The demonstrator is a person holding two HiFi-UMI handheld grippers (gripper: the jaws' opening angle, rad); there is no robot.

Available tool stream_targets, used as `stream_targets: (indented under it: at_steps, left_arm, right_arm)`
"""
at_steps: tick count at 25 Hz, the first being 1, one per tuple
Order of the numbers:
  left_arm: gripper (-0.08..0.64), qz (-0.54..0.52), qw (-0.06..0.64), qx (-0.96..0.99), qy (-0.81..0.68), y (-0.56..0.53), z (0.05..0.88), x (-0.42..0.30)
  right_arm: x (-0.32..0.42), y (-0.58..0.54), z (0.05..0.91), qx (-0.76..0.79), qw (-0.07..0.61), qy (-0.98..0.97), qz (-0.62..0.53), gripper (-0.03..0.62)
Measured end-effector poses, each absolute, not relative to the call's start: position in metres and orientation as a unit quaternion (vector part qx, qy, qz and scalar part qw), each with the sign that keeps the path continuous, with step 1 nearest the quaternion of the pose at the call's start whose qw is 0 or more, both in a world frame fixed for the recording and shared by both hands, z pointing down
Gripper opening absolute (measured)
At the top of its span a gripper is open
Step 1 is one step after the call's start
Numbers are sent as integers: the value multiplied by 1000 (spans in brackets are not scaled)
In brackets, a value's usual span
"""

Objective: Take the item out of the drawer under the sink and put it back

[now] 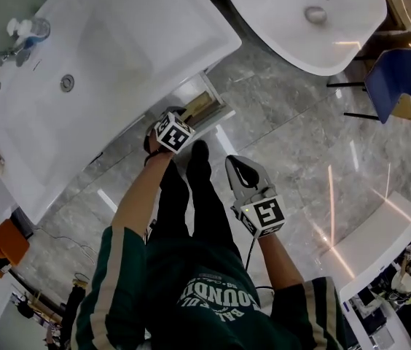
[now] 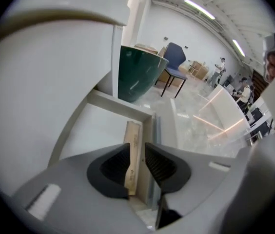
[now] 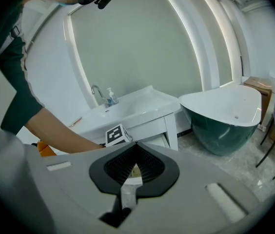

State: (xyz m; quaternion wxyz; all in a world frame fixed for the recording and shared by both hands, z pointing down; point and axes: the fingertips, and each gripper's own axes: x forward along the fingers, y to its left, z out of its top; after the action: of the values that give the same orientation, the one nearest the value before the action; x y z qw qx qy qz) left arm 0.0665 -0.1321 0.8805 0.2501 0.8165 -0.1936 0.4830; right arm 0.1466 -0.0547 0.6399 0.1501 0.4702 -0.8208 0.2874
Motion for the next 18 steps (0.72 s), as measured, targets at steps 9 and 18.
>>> stream_targets:
  at_steps: [9,18]
  left_arm:
    - [98,418,241,845,-228,-97,774,40]
    - [51,326,253,861,-297,-67,662,-10]
  right_arm:
    - [122,-48,596,461,141,-835,266,2]
    - [71,-62,531,422,143,-869,216,2]
